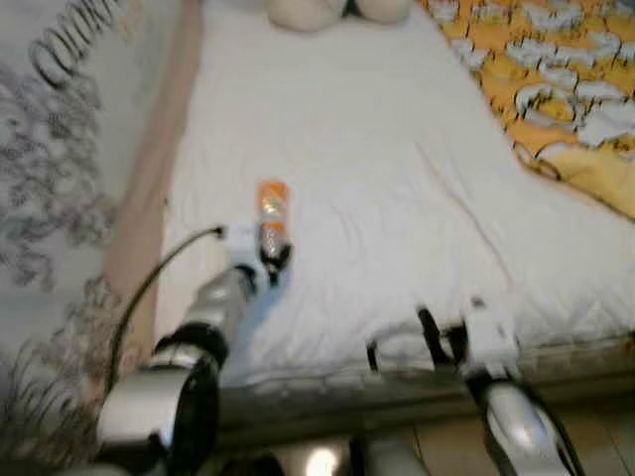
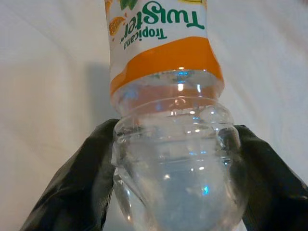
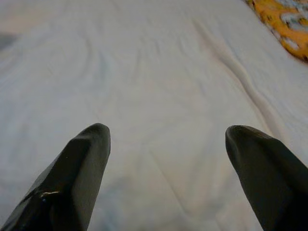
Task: Clean up the room
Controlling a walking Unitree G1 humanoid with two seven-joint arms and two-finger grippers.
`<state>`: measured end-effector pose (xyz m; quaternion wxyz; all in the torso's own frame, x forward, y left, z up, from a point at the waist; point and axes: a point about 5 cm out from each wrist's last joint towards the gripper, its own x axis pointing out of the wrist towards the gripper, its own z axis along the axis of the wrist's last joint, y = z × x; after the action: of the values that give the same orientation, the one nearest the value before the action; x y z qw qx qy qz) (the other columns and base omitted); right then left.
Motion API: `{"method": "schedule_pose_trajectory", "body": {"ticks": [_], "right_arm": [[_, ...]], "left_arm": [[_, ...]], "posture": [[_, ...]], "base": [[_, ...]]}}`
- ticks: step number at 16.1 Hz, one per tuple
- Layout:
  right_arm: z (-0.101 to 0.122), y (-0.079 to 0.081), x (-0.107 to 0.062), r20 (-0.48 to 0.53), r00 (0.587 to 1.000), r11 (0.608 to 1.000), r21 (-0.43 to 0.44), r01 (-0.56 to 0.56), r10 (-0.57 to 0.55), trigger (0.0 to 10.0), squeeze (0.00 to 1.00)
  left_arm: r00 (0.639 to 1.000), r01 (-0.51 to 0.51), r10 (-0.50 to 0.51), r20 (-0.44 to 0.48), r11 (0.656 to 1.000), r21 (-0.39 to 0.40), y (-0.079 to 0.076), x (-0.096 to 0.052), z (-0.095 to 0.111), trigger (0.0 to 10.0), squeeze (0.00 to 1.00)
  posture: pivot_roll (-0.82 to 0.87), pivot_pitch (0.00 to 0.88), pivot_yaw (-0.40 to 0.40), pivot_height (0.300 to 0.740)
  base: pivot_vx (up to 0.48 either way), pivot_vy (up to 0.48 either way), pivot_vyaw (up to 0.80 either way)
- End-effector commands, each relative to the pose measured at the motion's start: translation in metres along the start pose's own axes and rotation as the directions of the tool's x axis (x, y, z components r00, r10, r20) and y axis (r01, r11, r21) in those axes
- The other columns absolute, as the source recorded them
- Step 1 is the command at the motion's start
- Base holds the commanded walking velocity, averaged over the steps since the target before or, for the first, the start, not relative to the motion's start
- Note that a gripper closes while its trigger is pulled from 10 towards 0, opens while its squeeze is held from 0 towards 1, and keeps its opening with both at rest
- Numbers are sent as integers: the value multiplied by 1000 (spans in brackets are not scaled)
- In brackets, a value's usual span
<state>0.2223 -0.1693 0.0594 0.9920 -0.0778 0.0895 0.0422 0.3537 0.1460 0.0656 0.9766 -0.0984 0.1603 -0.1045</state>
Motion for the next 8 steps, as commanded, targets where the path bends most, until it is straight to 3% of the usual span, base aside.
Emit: {"method": "schedule_pose_trajectory", "body": {"ticks": [1,2,3,4,5,6,8], "right_arm": [[-1,1,7,16,1000,1000,19,5,-5,10000,0],[0,1,8,26,1000,1000,21,5,-5,10000,0],[2,-2,13,55,998,999,38,26,-28,10000,0],[3,-5,15,60,997,998,51,40,-43,10000,0],[5,-9,23,73,996,997,66,49,-54,10000,0],[6,-8,26,77,996,997,65,45,-50,10000,0],[11,-10,39,100,993,997,62,49,-55,10000,0]], "left_arm": [[986,-49,50,162,999,-11,23,-9,19,0,0],[978,-61,59,201,998,6,28,-14,23,0,0],[945,-43,7,327,994,102,35,-32,31,0,0],[936,-12,-42,351,989,151,26,-39,30,1451,0],[923,48,-96,372,989,137,4,-52,25,10000,0],[915,56,-105,389,989,134,0,-55,25,10000,0],[910,34,-60,411,997,69,-6,-56,18,10000,0]], "posture": [[-228,0,55,719],[-223,0,57,719],[-198,0,64,719],[-188,0,63,719],[-174,0,68,719],[-174,0,70,719],[-178,0,69,719]], "base": [[0,0,0],[0,0,0],[0,0,0],[0,0,0],[0,0,0],[0,0,0],[0,-480,0]]}}
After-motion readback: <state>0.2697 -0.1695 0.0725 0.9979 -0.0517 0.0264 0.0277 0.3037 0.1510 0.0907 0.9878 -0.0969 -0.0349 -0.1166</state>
